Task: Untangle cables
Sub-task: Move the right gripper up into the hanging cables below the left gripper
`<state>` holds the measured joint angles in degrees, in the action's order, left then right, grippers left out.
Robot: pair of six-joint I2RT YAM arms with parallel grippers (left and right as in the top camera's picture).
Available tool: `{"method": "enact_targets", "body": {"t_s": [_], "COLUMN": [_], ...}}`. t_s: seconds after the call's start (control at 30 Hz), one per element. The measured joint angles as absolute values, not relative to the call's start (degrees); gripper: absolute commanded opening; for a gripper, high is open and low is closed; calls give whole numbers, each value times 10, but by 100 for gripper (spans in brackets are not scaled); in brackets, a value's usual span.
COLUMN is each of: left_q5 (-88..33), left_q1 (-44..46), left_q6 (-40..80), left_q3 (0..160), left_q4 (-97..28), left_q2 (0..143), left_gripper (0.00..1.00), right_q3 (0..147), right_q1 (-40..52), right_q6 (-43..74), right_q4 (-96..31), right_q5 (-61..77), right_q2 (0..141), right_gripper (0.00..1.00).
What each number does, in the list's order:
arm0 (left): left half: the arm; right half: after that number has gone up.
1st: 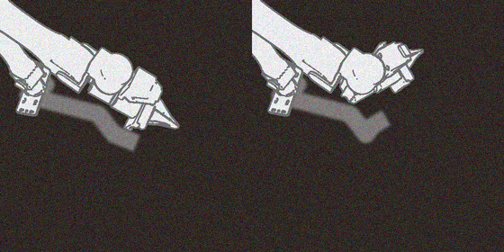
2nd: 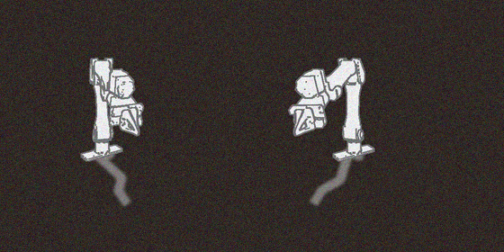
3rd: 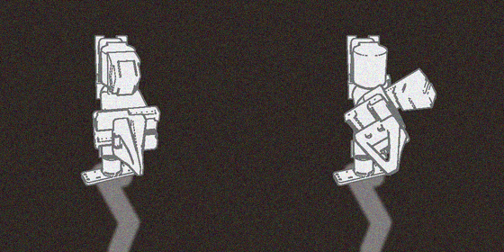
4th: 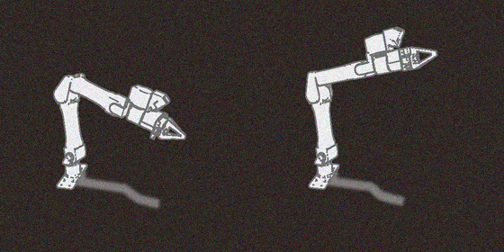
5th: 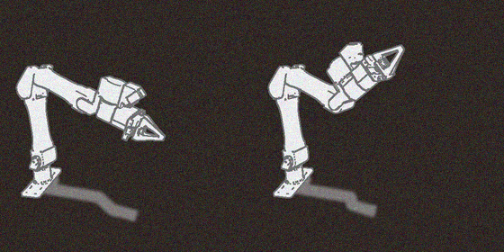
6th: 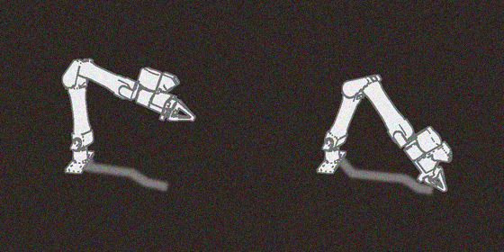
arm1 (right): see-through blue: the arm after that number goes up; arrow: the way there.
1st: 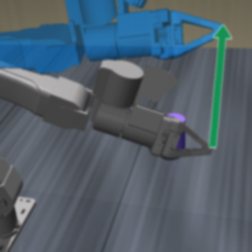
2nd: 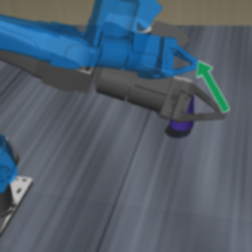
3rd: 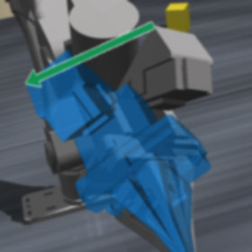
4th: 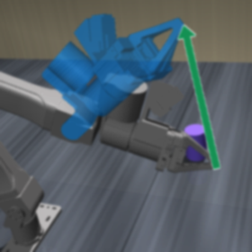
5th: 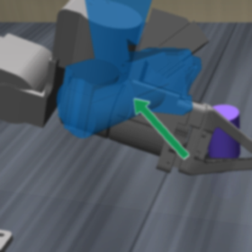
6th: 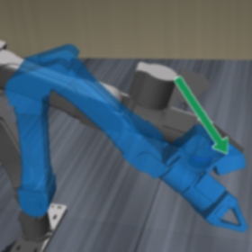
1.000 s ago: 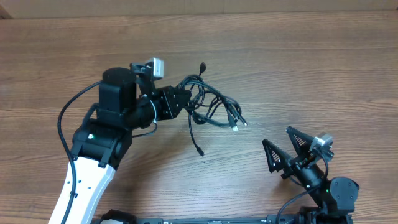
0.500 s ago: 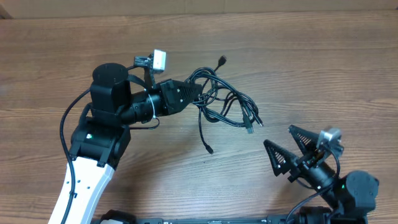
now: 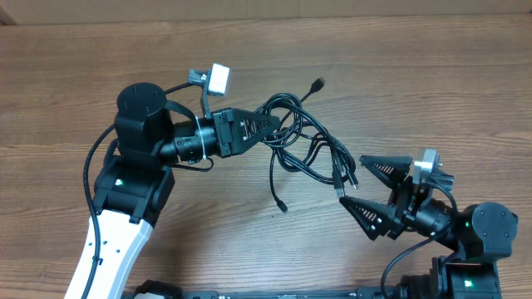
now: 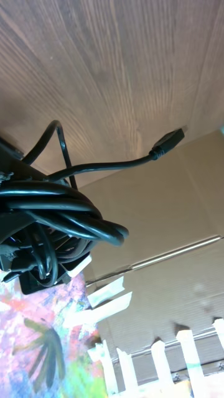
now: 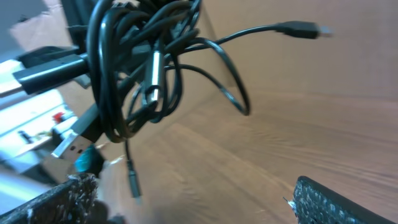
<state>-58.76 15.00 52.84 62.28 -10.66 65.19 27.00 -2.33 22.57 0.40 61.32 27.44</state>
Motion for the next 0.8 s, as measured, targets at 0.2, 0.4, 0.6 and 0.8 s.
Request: {"method": "enact_targets", "body": {"t_s": [0.2, 0.4, 0.6, 0.8], "left_q5": [-596, -603, -621, -624], "left_q1": [176, 192, 192, 192], "left_q6": [540, 541, 541, 541], "left_q3": [623, 623, 623, 623], "left_q4": [-107, -91, -74, -74], "left_q2": [652, 652, 651, 651], "left_gripper": [4, 4, 4, 4], "right_q3": [270, 270, 270, 271], "right_q1": [-23, -23, -23, -23], "right_q6": [259, 268, 273, 279], "right_q4": [8, 12, 12, 38], "right_q5": [637, 642, 647, 658], "right_q2": [274, 274, 275, 276], "right_gripper": [97, 81, 63, 58]}}
